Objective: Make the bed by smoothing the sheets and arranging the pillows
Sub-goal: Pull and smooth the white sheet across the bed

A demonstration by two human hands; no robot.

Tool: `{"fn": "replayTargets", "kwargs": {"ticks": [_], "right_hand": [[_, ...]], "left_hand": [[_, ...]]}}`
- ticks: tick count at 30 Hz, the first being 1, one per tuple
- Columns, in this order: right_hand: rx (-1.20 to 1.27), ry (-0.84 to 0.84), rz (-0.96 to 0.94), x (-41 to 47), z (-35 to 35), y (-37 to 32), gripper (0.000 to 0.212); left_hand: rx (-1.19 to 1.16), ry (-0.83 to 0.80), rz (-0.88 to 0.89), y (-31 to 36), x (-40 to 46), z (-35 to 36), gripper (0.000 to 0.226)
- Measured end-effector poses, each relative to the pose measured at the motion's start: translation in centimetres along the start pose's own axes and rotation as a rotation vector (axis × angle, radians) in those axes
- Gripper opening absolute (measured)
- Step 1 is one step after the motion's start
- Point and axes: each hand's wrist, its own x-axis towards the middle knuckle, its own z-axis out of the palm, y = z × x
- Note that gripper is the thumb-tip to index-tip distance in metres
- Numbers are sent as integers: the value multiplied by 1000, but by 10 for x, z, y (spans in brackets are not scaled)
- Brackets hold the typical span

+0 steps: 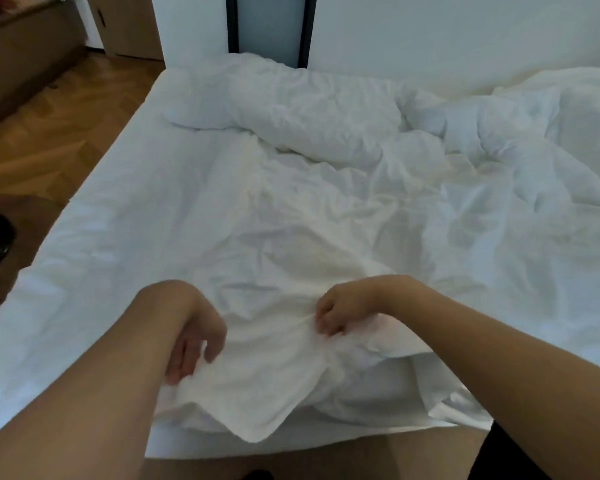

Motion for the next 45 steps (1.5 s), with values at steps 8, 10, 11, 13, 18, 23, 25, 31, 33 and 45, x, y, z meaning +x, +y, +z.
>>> {"fn": "replayTargets", "kwargs": {"ticks": [8, 10, 11, 13, 18, 23, 25, 31, 33, 45], "right_hand": [[405, 114, -8, 16, -123, 4, 33], [240, 409, -18, 41, -154, -3, 27], [131, 561, -21, 54, -169, -5, 27], [-43, 728, -38, 80, -192, -5, 39], [-316, 706, 27, 128, -233, 4, 67], [-462, 722, 43, 156, -279, -2, 70], [-467, 766, 3, 178, -306, -15, 74], [-287, 548, 293, 277, -328, -13, 77], [-301, 340, 227, 300, -340, -11, 79], [-156, 858, 180, 427, -510, -10, 85]], "left_hand": [[-311, 1362, 260, 44, 21, -158, 52], [-343, 1325, 94, 24, 51, -192, 60], [-334, 1208, 44, 14, 70, -204, 64], [-210, 896, 14, 4, 101, -221, 79], [-325, 1182, 36, 1, 92, -307, 74], [-541, 1149, 86, 9, 120, -325, 62], [-402, 1405, 115, -7, 113, -326, 24], [-361, 888, -575, -159, 140, -319, 50], [-349, 820, -608, -136, 140, -359, 56], [-939, 1276, -5, -74, 160, -664, 91]]}}
